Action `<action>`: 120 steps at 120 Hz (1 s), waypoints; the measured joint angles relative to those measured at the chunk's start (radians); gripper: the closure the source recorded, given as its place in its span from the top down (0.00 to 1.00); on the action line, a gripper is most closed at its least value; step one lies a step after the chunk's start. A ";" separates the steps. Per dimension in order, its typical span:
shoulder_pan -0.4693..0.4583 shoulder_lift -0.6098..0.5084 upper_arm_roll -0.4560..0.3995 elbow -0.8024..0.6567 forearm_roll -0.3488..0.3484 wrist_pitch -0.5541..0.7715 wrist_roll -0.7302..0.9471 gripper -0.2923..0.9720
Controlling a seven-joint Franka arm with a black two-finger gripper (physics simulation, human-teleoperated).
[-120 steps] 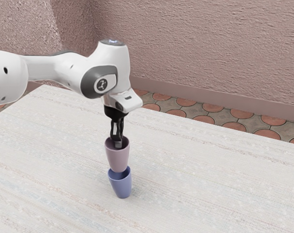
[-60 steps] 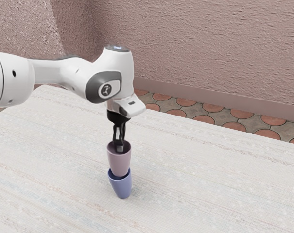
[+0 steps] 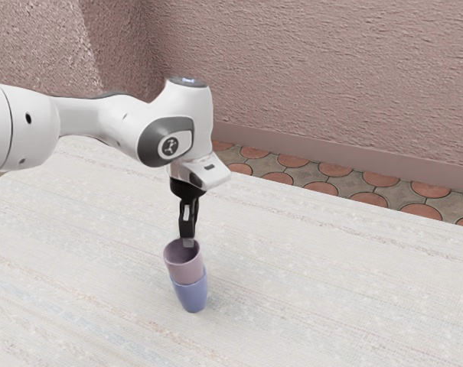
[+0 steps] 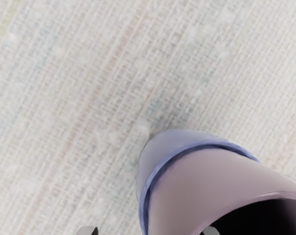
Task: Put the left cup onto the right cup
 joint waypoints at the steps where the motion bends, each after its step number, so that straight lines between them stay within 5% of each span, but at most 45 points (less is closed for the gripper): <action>1: 0.000 0.000 0.000 0.000 0.000 0.000 0.000 0.48; 41: -0.004 -0.007 0.000 0.000 0.000 0.000 0.002 0.71; 120: 0.007 -0.089 0.030 0.059 0.053 -0.038 0.005 0.77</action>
